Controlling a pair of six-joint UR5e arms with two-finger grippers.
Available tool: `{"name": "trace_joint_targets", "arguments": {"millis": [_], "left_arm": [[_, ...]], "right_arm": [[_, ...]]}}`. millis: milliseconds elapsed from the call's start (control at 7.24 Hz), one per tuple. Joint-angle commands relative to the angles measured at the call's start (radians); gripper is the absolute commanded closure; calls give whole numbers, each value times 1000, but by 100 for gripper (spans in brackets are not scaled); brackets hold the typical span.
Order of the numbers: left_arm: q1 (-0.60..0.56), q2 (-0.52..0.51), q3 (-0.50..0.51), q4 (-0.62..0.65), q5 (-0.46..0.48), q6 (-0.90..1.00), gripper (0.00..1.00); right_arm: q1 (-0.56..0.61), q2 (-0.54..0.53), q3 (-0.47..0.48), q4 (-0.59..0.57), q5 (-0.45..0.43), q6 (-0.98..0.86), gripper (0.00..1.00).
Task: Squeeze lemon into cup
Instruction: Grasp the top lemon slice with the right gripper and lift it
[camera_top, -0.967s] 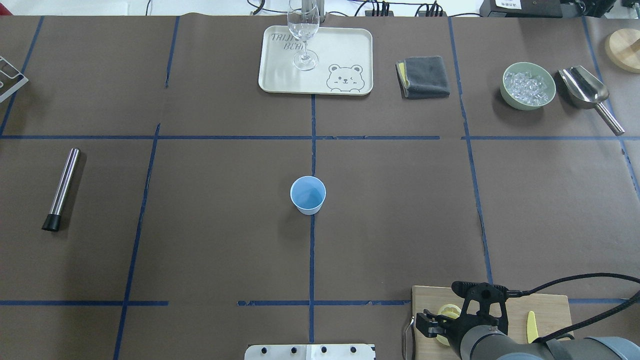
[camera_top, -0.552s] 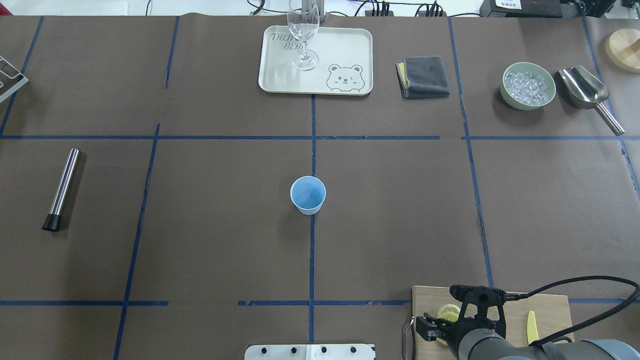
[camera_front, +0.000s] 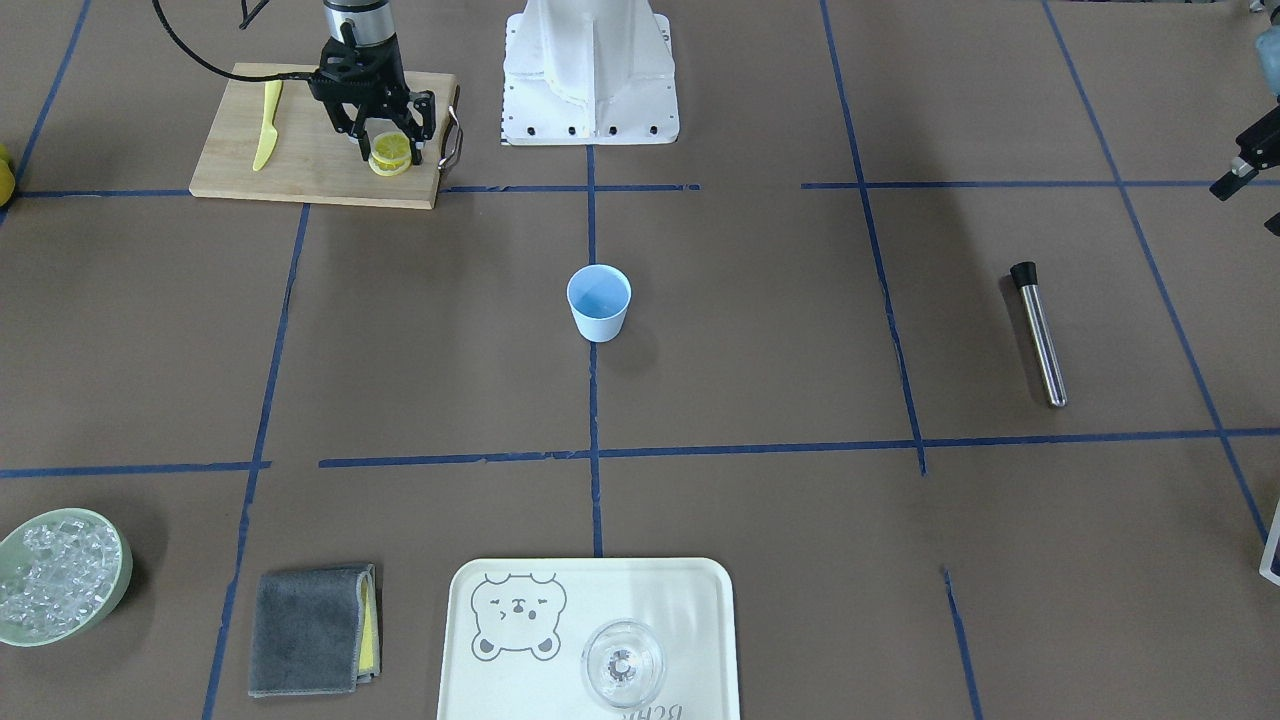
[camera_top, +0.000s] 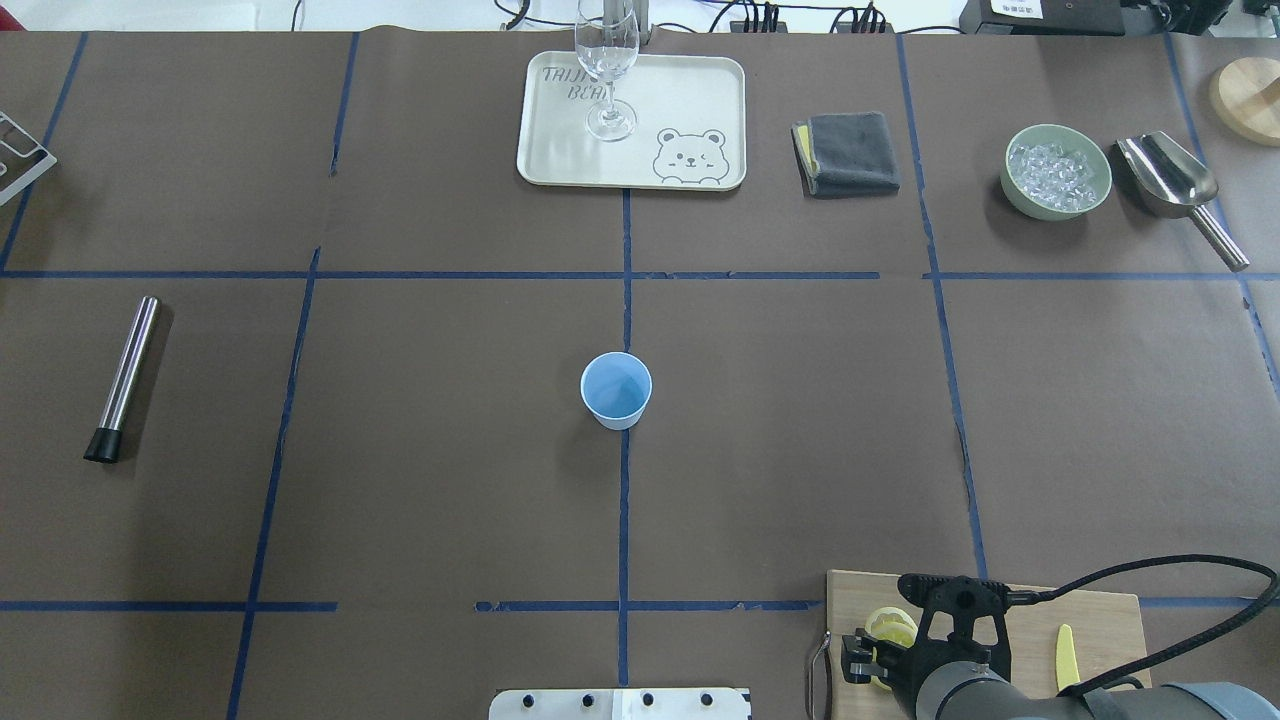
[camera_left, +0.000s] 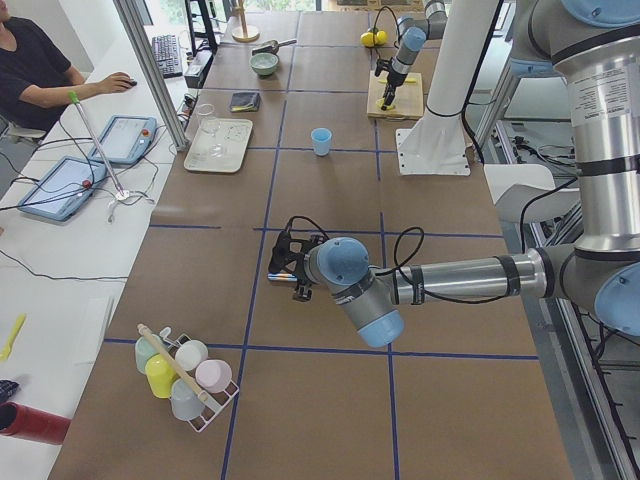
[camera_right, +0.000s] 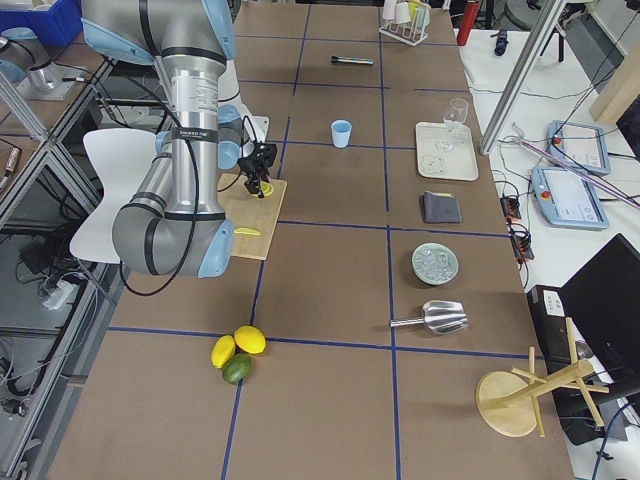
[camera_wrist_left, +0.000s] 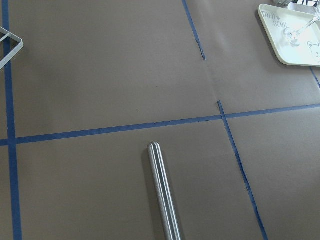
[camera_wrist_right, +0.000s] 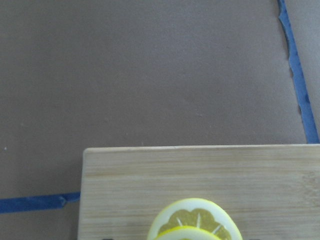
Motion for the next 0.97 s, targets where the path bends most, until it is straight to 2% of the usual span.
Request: {"name": "trace_joint_targets", "arguments": {"millis": [0, 552, 828], "left_arm": [[0, 0, -2, 0, 0, -1, 0], [0, 0, -8, -2, -2, -39, 0], [0, 0, -8, -2, -2, -39, 0]], "right_arm": [[3, -3, 14, 0, 0, 0, 74], [6, -10, 47, -4, 0, 0, 73], [6, -10, 88, -65, 0, 0, 73]]}}
